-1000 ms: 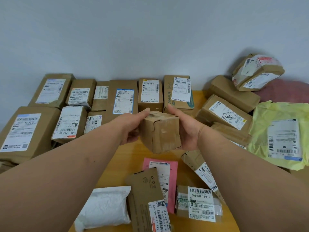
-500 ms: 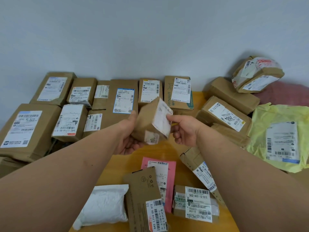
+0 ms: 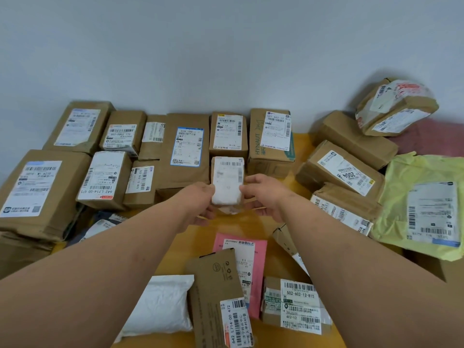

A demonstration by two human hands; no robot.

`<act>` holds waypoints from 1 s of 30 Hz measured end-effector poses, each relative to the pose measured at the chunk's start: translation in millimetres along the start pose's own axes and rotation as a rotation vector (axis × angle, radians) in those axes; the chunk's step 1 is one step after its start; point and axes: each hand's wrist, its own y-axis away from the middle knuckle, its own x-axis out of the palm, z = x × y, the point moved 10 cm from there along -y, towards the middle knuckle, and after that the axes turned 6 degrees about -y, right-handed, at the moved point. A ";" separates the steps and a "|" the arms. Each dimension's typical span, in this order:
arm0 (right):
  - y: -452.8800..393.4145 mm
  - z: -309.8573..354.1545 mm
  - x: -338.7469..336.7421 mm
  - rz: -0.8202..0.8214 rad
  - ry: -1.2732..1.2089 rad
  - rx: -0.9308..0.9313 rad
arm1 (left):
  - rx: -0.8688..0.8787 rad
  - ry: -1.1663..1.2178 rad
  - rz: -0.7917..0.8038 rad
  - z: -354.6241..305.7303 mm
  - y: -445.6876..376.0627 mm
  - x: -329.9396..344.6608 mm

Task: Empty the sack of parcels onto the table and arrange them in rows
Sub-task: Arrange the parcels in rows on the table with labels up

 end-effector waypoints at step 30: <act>21.3 4.2 -218.4 -0.711 0.777 0.090 | 0.501 -0.598 -0.345 -119.2 -3.8 38.3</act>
